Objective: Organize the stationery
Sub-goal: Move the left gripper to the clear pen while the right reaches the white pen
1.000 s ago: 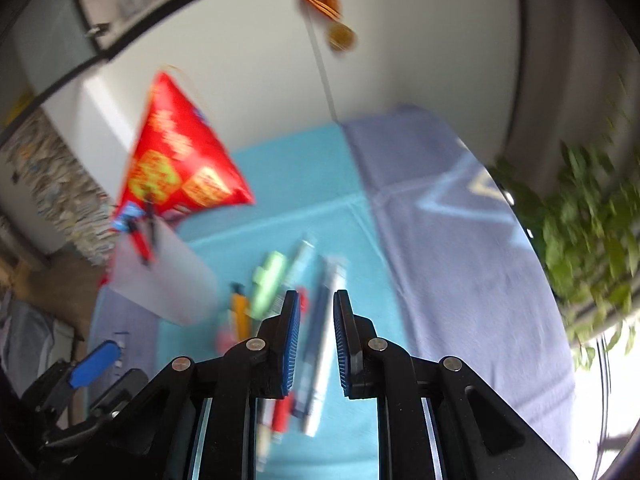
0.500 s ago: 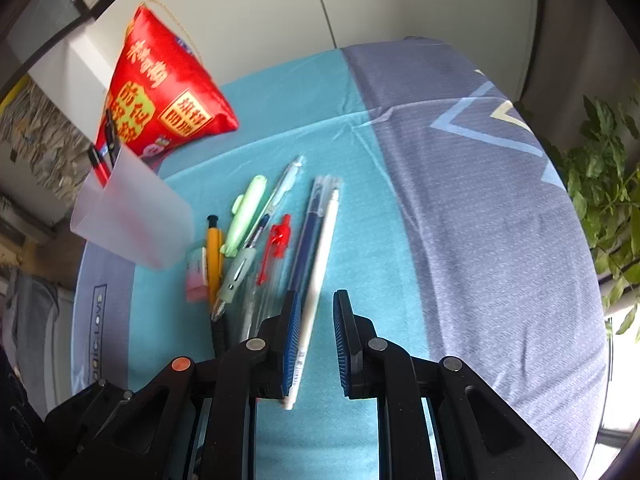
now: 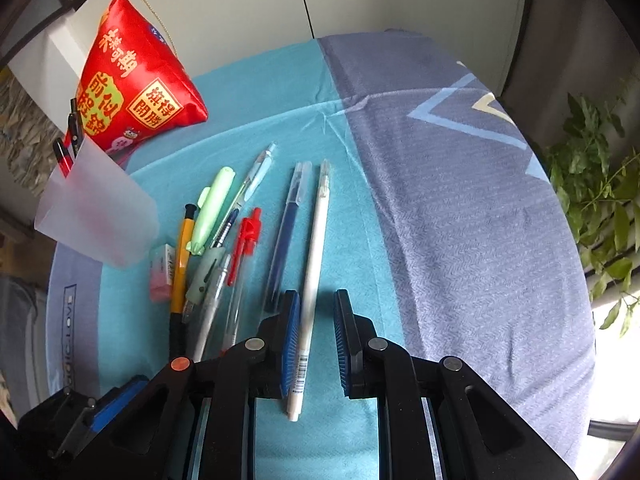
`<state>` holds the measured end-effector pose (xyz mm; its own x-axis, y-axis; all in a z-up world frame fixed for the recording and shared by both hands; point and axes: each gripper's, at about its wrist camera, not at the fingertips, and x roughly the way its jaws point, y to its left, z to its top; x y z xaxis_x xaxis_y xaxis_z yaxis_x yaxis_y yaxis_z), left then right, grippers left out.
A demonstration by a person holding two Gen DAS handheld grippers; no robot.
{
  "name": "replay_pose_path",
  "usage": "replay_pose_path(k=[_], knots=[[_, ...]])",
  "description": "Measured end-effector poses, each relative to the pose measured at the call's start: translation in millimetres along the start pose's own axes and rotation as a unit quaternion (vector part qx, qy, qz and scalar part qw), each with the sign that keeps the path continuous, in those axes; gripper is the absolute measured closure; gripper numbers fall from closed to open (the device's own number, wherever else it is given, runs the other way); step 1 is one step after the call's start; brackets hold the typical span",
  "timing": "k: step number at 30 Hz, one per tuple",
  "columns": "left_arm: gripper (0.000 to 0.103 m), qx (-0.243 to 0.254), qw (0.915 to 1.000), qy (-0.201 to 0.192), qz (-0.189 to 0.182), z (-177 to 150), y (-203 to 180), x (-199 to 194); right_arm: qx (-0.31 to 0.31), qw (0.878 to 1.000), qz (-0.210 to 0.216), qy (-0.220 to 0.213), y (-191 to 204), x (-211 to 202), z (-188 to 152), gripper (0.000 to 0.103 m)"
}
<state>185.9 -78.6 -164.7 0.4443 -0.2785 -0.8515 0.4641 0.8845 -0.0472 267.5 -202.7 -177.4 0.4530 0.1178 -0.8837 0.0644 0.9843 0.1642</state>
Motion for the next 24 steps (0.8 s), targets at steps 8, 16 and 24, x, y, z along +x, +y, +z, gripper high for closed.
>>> replay_pose_path(k=[8, 16, 24], knots=[[0.095, 0.023, 0.9997, -0.006, -0.003, 0, -10, 5, -0.024, 1.0, -0.006, -0.003, 4, -3, -2, 0.095], [0.094, 0.028, 0.9987, 0.007, -0.042, -31, 12, -17, -0.025, 0.999, 0.028, 0.014, -19, -33, -29, 0.095], [0.092, 0.024, 0.9992, 0.02, -0.024, -69, 41, -43, -0.075, 0.993, 0.055, 0.069, -21, -46, -82, 0.095]])
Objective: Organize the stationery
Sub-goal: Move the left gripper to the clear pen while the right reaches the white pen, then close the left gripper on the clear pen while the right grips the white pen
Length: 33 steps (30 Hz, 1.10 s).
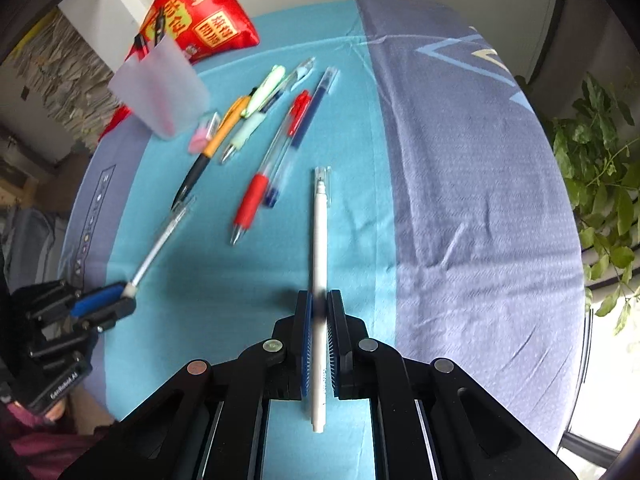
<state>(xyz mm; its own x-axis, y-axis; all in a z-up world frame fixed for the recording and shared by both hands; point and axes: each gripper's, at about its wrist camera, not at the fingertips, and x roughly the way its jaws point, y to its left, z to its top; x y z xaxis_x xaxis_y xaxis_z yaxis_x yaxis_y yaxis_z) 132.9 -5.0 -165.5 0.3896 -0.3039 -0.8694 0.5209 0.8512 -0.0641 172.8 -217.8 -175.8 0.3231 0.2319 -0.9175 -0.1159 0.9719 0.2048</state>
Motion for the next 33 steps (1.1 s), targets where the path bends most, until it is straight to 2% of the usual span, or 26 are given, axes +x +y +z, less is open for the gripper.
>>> replay_pose_path(k=[2, 4, 5, 6, 9, 18, 22, 24, 25, 33], knots=[[0.091, 0.005, 0.9999, -0.009, 0.01, 4, -2, -1, -0.011, 1.0, -0.002, -0.001, 4, 1, -1, 0.095], [0.078, 0.001, 0.9998, -0.018, 0.012, 13, -5, 2, -0.009, 1.0, -0.011, -0.01, 5, 0, 3, 0.093], [0.064, 0.001, 0.9996, -0.024, 0.013, 18, -7, 5, -0.004, 1.0, -0.018, -0.016, 4, 0, 8, 0.092], [0.055, 0.005, 0.9993, -0.033, 0.019, 26, -11, 9, -0.001, 0.999, -0.025, -0.021, 4, 1, 11, 0.09], [0.057, 0.018, 0.9986, -0.034, 0.037, 38, -18, 20, 0.0, 0.999, -0.034, -0.026, 5, 4, 25, 0.085], [0.062, 0.026, 0.999, -0.016, 0.031, 61, -21, 45, -0.01, 0.998, -0.061, -0.022, 12, 23, 58, 0.085], [0.089, 0.026, 0.9994, -0.014, 0.018, 67, -22, 47, -0.028, 0.996, -0.081, -0.022, 20, 27, 64, 0.086], [0.091, 0.022, 0.9997, -0.012, 0.008, 67, -21, 44, -0.034, 0.996, -0.082, -0.02, 24, 27, 66, 0.095], [0.091, 0.017, 0.9997, -0.015, 0.002, 67, -20, 41, -0.032, 0.997, -0.073, -0.021, 25, 25, 65, 0.095], [0.091, -0.019, 0.9965, -0.081, 0.001, 72, -5, -10, -0.026, 0.992, -0.05, -0.111, 29, -43, 57, 0.095]])
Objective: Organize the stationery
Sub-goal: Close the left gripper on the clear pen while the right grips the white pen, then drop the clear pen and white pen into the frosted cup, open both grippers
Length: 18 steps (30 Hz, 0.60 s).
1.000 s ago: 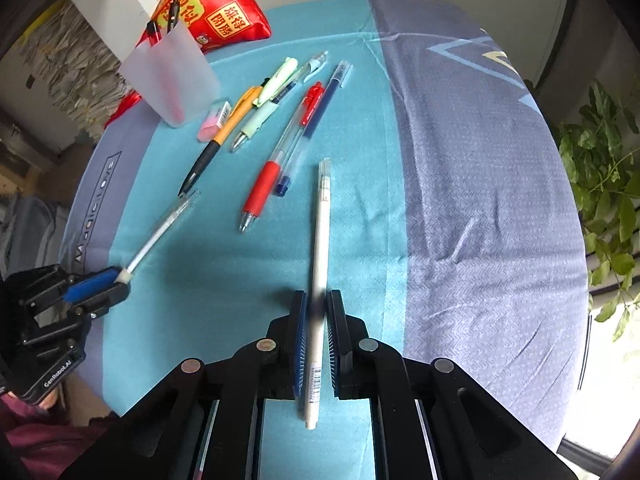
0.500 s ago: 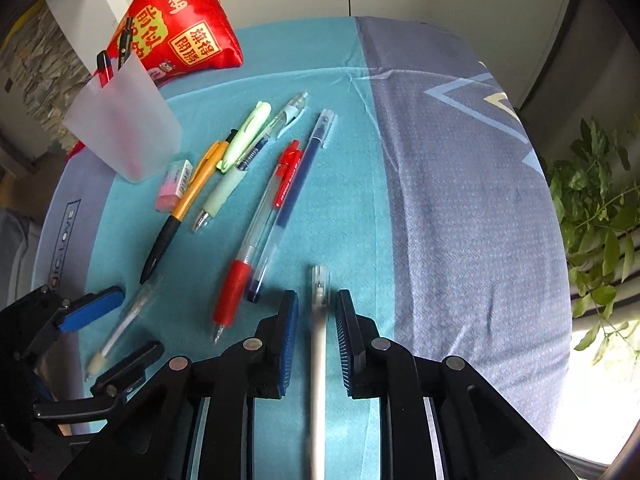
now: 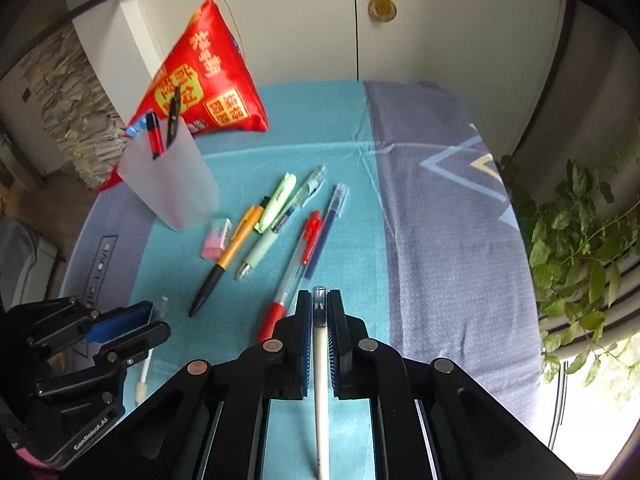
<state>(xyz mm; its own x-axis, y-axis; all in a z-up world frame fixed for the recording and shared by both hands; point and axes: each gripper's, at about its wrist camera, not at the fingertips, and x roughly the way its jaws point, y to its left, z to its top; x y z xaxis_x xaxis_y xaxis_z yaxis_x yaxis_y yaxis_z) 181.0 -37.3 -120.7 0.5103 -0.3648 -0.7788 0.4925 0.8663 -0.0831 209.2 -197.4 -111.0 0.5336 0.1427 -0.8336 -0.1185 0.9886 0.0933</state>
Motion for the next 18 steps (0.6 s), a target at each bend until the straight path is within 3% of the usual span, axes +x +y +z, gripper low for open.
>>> replay_pose_path(k=[11, 18], knots=[[0.091, -0.001, 0.9958, -0.09, 0.015, 7, 3, -66, -0.032, 0.994, 0.036, -0.094, 32, -67, 4, 0.095], [0.091, -0.026, 0.9867, -0.152, 0.052, 43, 29, -91, -0.038, 0.989, 0.059, -0.133, 52, -84, 30, 0.095]])
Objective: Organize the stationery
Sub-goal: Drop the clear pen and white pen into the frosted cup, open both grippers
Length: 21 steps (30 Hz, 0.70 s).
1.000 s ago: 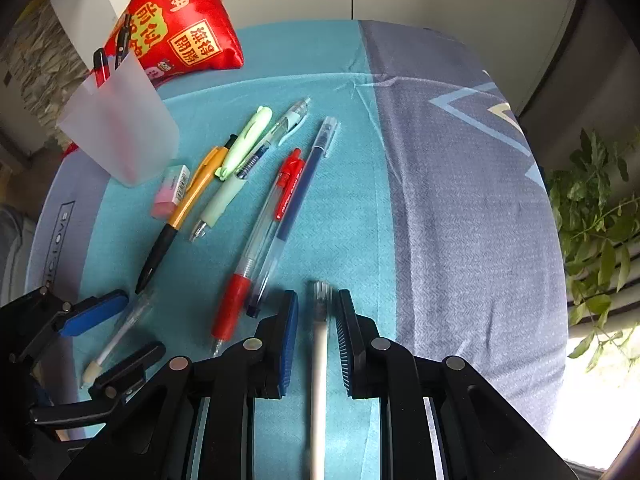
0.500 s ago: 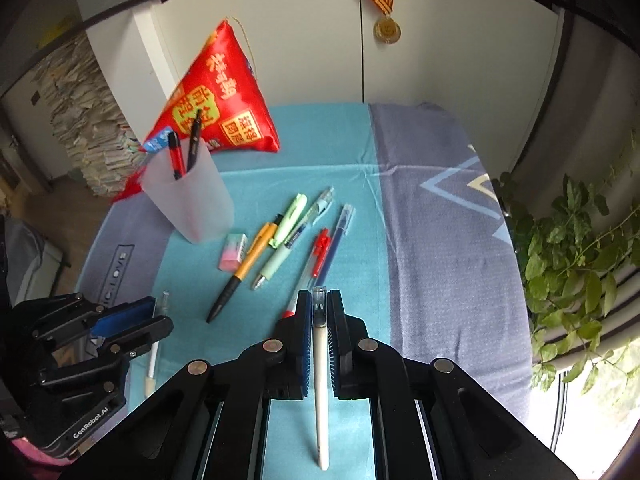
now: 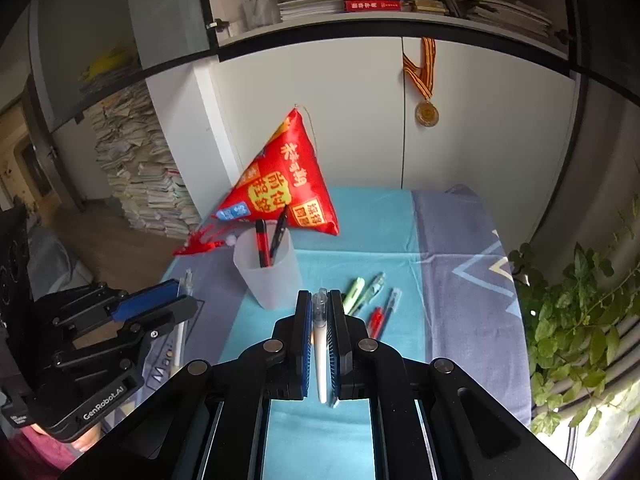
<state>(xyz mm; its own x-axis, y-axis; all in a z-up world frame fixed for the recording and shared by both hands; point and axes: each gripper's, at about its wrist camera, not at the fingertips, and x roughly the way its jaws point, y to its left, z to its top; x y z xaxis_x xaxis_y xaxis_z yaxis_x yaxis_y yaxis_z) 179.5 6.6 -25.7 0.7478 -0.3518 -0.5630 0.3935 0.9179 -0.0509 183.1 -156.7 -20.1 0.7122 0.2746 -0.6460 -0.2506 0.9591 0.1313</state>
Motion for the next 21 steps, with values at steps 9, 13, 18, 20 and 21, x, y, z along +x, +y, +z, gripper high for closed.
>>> replay_pose_path(k=[9, 13, 18, 20, 21], knots=[[0.09, -0.06, 0.9959, -0.053, 0.042, 54, 34, 33, 0.01, 1.0, 0.022, -0.02, 14, 6, 29, 0.095], [0.09, -0.076, 0.9919, -0.083, 0.06, 65, 39, 49, 0.017, 0.999, 0.023, -0.018, 14, 13, 38, 0.095], [0.09, -0.102, 0.987, -0.101, 0.072, 61, 49, 67, 0.025, 0.999, 0.027, -0.023, 15, 22, 51, 0.095], [0.09, -0.105, 0.9859, -0.101, 0.082, 55, 52, 72, 0.027, 0.999, 0.032, -0.027, 16, 25, 57, 0.095], [0.09, -0.109, 0.9856, -0.101, 0.082, 52, 55, 75, 0.027, 0.999, 0.033, -0.03, 17, 27, 61, 0.095]])
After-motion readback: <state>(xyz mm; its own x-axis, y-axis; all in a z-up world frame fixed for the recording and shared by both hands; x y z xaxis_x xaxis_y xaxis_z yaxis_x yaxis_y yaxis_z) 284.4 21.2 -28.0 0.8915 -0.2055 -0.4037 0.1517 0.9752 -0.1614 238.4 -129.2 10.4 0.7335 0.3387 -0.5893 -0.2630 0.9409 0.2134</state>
